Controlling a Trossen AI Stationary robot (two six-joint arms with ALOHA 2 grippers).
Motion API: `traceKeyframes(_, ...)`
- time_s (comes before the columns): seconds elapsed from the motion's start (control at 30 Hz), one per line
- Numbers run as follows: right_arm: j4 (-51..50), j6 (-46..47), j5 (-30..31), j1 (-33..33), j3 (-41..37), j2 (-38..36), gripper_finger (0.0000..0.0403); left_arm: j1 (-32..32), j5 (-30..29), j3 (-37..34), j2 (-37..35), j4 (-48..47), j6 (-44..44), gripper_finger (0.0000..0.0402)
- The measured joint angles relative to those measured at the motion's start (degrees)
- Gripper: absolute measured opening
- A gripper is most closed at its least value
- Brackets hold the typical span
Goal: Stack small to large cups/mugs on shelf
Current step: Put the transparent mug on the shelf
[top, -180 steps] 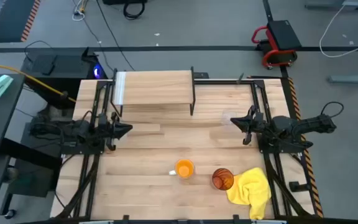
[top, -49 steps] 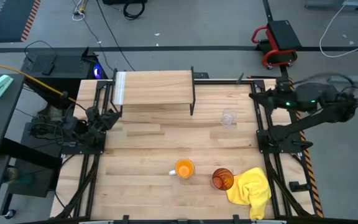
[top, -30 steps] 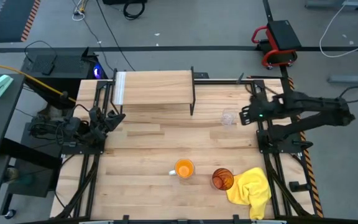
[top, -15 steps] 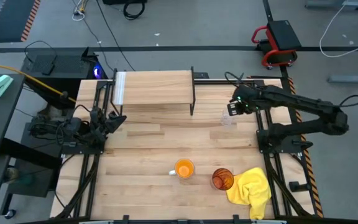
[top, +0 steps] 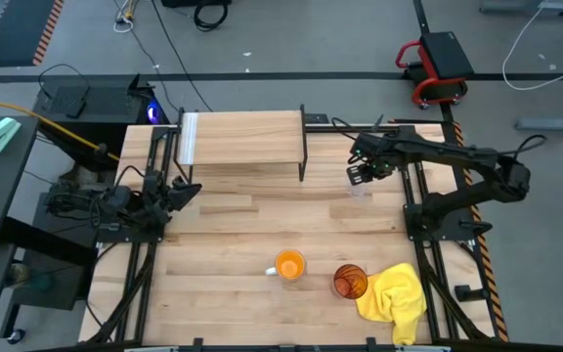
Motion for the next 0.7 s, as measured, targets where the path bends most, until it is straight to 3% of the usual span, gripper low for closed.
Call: traceKeyframes(0.7, 1.4, -1.2, 1.5, -2.6, 0.0, 5.2, 0.0118, 0.0, 0.0, 0.0, 0.0, -0.4, 0.0, 0.0086)
